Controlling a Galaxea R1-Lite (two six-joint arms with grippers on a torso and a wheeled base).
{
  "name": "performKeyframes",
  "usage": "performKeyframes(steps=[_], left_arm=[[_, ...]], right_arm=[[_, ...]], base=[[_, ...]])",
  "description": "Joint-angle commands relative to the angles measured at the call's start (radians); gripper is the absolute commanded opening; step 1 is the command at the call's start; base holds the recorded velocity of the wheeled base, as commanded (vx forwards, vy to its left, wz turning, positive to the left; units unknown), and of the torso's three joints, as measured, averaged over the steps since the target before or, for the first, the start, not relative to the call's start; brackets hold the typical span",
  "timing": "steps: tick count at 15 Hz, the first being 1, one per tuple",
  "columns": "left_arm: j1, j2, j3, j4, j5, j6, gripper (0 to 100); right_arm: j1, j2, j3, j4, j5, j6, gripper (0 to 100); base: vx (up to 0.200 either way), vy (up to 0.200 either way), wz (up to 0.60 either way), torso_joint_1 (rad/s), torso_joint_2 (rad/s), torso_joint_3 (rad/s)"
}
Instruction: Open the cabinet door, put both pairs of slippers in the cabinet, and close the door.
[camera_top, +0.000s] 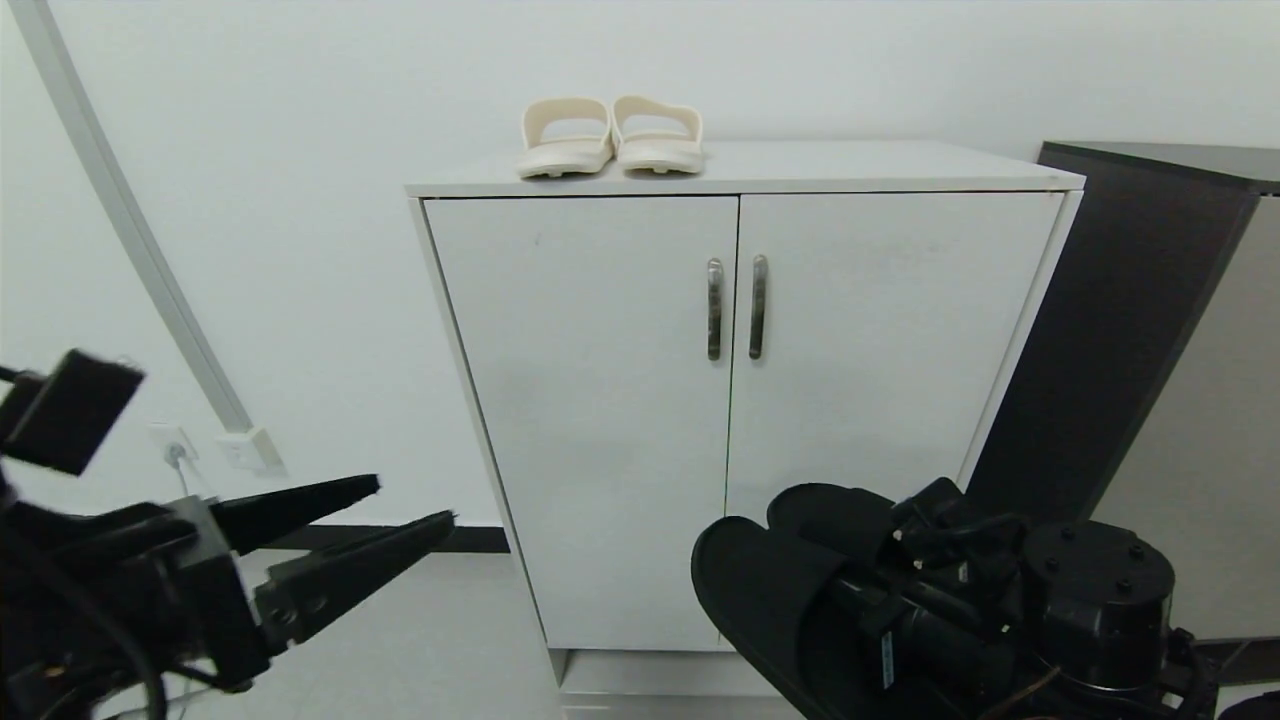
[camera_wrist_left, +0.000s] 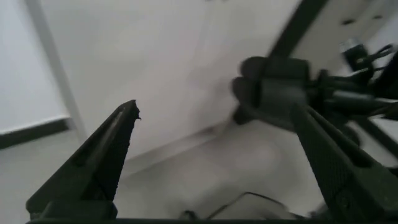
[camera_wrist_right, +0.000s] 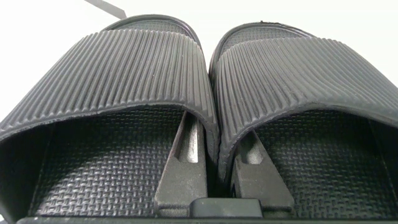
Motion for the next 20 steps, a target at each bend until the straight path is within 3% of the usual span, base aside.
performKeyframes(steps=[1, 4, 5, 7, 9, 11, 13, 14, 17, 18, 20], left_arm=[[-0.095, 0.226, -0.093, -0.130, 0.002, -0.057, 100], [-0.132, 0.374, -0.126, -0.320, -0.003, -0.061, 100], [-0.176, 0.429, -0.175, -0.348, -0.001, -0.084, 100], [-0.233, 0.493, -0.290, -0.332, -0.001, -0.128, 100], [-0.273, 0.555, -0.427, -0.240, -0.003, -0.130, 100], [-0.285, 0.602, -0.545, -0.156, -0.053, -0.150, 100], [-0.285, 0.654, -0.662, -0.154, -0.133, -0.251, 100], [-0.288, 0.685, -0.708, -0.156, -0.136, -0.269, 100], [-0.311, 0.766, -0.814, -0.156, -0.126, -0.272, 100], [-0.310, 0.840, -0.898, -0.154, -0.115, -0.272, 100], [-0.304, 0.895, -0.958, -0.150, -0.058, -0.286, 100]], right_arm=[[0.009, -0.014, 0.005, 0.002, 0.000, -0.001, 0], [0.009, -0.014, 0.007, -0.002, -0.003, -0.001, 0], [0.009, -0.031, 0.016, 0.001, -0.016, -0.001, 0], [0.009, -0.038, 0.022, 0.002, -0.019, -0.001, 0], [0.007, -0.034, 0.023, 0.004, -0.019, -0.001, 0], [0.007, -0.031, 0.025, 0.004, -0.019, -0.001, 0], [0.005, -0.031, 0.031, 0.004, -0.019, 0.001, 0], [0.007, -0.027, 0.030, 0.004, -0.019, 0.001, 0], [0.007, -0.027, 0.030, 0.004, -0.019, 0.001, 0], [0.007, -0.027, 0.030, 0.004, -0.019, 0.001, 0], [0.007, -0.027, 0.030, 0.004, -0.019, 0.001, 0]], base=[[0.000, 0.000, 0.00, 0.000, 0.00, 0.000], [0.000, 0.000, 0.00, 0.000, 0.00, 0.000], [0.000, 0.000, 0.00, 0.000, 0.00, 0.000], [0.000, 0.000, 0.00, 0.000, 0.00, 0.000], [0.000, 0.000, 0.00, 0.000, 0.00, 0.000], [0.000, 0.000, 0.00, 0.000, 0.00, 0.000], [0.000, 0.000, 0.00, 0.000, 0.00, 0.000], [0.000, 0.000, 0.00, 0.000, 0.00, 0.000], [0.000, 0.000, 0.00, 0.000, 0.00, 0.000], [0.000, 0.000, 0.00, 0.000, 0.00, 0.000], [0.000, 0.000, 0.00, 0.000, 0.00, 0.000]])
